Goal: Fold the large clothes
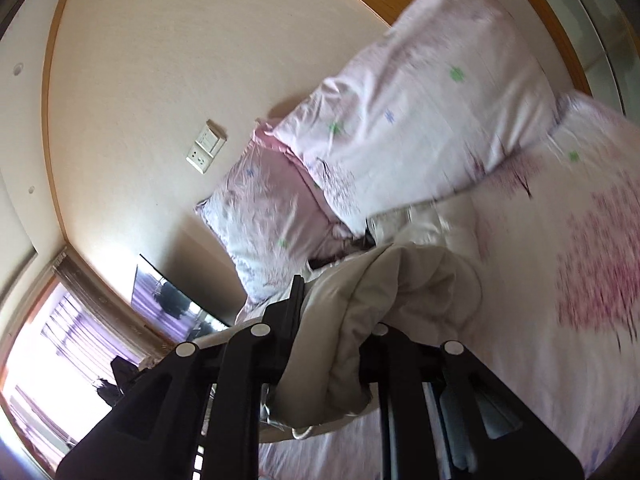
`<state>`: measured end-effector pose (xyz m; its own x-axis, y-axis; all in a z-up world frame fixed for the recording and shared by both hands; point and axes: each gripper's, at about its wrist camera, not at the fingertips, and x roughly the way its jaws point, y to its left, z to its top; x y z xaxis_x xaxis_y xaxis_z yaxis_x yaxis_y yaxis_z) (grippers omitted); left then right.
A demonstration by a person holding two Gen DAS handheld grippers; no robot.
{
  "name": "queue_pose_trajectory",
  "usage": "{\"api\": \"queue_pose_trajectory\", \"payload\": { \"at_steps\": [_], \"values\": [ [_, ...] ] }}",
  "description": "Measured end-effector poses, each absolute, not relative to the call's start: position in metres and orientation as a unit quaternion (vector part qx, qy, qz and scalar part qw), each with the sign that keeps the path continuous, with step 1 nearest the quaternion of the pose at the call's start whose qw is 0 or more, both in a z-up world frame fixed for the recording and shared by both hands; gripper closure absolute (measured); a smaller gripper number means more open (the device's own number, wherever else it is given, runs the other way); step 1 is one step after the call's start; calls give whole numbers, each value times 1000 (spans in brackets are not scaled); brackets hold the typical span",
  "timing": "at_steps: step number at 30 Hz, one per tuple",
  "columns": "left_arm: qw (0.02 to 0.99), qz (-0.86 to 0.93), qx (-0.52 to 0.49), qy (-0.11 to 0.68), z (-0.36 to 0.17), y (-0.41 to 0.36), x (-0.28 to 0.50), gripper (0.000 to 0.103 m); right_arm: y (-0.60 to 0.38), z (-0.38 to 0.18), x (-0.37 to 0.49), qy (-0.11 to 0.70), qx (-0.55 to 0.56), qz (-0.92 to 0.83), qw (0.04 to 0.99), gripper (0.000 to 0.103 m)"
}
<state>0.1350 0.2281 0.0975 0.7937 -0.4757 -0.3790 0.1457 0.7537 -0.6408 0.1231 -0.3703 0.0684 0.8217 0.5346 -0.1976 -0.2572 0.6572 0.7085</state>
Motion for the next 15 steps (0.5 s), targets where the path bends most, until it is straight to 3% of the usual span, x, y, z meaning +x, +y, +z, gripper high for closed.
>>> {"api": "queue_pose_trajectory", "payload": {
  "at_steps": [15],
  "values": [
    [904,-120,-285,296,112,210,299,95,-368,82,270,220,366,131,895,88]
  ]
}}
